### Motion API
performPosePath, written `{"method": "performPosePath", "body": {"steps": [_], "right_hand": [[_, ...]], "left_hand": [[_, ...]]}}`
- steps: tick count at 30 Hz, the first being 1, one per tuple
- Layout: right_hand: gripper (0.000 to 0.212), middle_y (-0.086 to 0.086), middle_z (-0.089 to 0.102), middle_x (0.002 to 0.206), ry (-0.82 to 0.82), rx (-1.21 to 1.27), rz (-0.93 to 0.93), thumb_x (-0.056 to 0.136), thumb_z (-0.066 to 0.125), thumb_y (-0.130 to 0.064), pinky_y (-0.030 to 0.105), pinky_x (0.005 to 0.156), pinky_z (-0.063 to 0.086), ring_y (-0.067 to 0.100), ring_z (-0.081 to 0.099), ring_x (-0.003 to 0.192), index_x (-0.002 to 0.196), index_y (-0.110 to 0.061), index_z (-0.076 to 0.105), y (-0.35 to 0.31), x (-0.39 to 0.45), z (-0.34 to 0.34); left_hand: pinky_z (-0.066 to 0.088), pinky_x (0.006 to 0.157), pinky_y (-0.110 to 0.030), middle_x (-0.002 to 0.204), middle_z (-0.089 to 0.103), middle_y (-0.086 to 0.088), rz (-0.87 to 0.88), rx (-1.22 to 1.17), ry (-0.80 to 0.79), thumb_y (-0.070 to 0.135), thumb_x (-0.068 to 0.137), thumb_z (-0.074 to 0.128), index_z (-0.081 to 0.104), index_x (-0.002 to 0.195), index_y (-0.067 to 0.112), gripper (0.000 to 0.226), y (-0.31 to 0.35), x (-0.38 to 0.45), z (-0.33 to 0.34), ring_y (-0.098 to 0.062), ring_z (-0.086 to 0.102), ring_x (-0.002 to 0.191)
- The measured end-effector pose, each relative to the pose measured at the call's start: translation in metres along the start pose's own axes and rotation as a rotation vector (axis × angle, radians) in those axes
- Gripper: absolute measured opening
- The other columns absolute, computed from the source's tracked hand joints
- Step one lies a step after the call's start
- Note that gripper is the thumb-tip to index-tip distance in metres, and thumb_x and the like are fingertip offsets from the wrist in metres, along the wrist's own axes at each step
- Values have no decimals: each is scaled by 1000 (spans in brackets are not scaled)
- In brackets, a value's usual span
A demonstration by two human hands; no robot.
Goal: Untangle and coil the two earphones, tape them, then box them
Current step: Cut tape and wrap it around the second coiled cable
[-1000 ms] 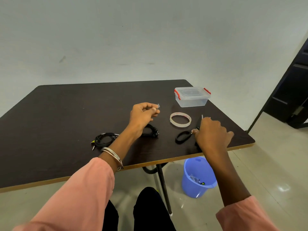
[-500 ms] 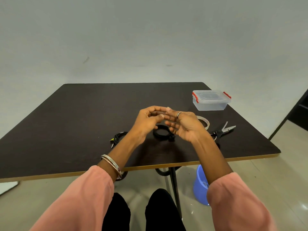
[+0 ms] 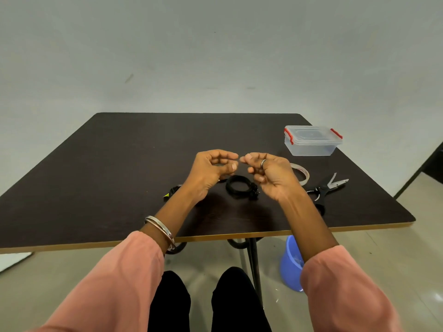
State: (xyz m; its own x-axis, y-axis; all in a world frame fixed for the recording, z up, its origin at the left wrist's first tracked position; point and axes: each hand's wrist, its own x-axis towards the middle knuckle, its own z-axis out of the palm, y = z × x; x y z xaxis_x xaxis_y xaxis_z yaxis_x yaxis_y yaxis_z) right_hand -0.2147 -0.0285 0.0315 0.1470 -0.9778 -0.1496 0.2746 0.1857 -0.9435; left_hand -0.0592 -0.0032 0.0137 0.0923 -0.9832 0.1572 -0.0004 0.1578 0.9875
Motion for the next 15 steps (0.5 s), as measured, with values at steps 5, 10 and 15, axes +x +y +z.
{"method": "performPosePath", "body": {"steps": [5, 10, 15], "right_hand": [[5, 11, 71, 75, 120, -8, -97, 85, 64, 5, 16, 39, 38, 10, 56, 50, 82, 1, 65, 2, 5, 1], [9, 12, 71, 80, 265, -95, -221, 84, 67, 0, 18, 42, 42, 13, 61, 57, 89, -5, 63, -3, 19, -8], [6, 7, 73, 79, 251, -273, -238, 88, 65, -6, 19, 51, 49, 11, 62, 63, 90, -3, 69, 6, 29, -11]], "left_hand": [[55, 70, -19, 98, 73, -9, 19, 315, -96, -7, 88, 60, 69, 109, 6, 26, -2, 17, -2, -11, 69, 82], [49, 97, -35, 114, 69, -9, 48, 914, -116, 17, 93, 59, 69, 114, 12, 24, -14, 35, 2, -23, 63, 108], [51, 91, -38, 108, 72, -2, 26, 1109, -131, 25, 85, 69, 75, 103, 18, 20, -21, 36, 12, -23, 64, 104]]}}
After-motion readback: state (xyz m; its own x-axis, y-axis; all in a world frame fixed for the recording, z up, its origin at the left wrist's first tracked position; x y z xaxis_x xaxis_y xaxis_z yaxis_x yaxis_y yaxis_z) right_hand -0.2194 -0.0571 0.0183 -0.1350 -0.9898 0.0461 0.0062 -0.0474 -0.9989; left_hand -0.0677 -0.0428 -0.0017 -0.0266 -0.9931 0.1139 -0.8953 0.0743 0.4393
